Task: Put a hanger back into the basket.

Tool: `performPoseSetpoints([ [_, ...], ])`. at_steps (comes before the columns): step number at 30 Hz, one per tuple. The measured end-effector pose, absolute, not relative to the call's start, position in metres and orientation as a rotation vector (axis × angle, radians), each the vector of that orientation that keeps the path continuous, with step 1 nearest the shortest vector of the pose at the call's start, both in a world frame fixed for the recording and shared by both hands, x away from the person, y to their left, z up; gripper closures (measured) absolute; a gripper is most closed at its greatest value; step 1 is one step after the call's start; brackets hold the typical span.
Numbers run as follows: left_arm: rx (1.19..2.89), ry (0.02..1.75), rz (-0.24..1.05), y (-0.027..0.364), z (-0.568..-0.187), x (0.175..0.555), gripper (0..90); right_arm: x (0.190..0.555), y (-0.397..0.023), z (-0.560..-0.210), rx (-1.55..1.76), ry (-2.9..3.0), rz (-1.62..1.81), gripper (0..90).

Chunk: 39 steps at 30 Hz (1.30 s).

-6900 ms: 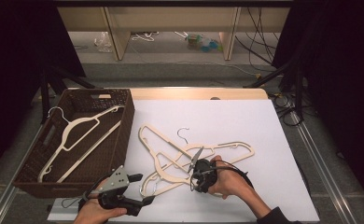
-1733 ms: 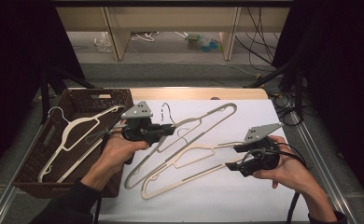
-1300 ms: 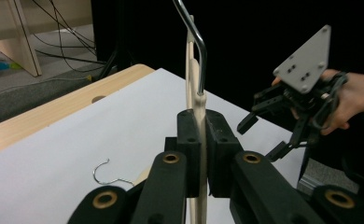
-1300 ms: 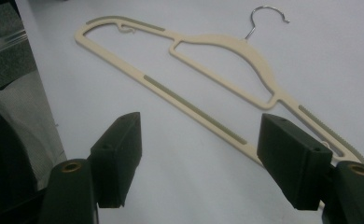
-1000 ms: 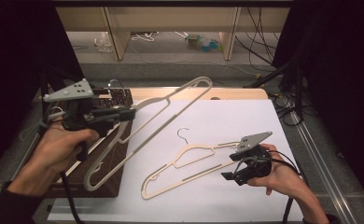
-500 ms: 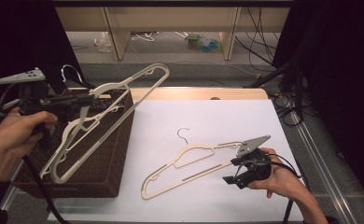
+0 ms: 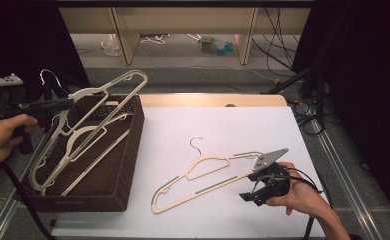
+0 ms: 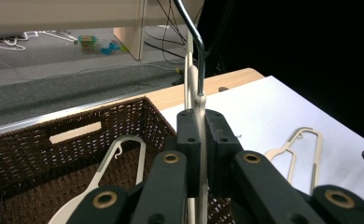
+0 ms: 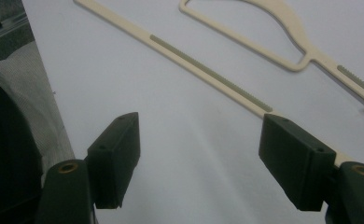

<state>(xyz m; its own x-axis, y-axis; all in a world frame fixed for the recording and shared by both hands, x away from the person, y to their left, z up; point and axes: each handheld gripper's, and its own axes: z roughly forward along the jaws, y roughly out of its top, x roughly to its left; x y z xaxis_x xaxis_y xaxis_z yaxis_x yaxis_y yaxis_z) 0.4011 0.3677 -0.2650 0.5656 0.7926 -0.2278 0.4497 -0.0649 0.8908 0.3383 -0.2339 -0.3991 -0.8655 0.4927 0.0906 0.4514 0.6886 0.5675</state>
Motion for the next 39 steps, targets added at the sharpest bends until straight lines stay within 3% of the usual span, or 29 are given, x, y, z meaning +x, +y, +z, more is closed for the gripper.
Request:
performPoseSetpoints([
  [24, 1.732, 1.192, 0.344, 0.411, -0.315, 0.425, 85.7, 0.336, -0.237, -0.403, 0.810, 2.820, 0.924, 30.4],
  [39, 1.784, 1.224, 0.289, 0.406, -0.333, 0.430, 85.6, 0.336, -0.238, -0.403, 0.798, 2.825, 0.919, 30.4],
])
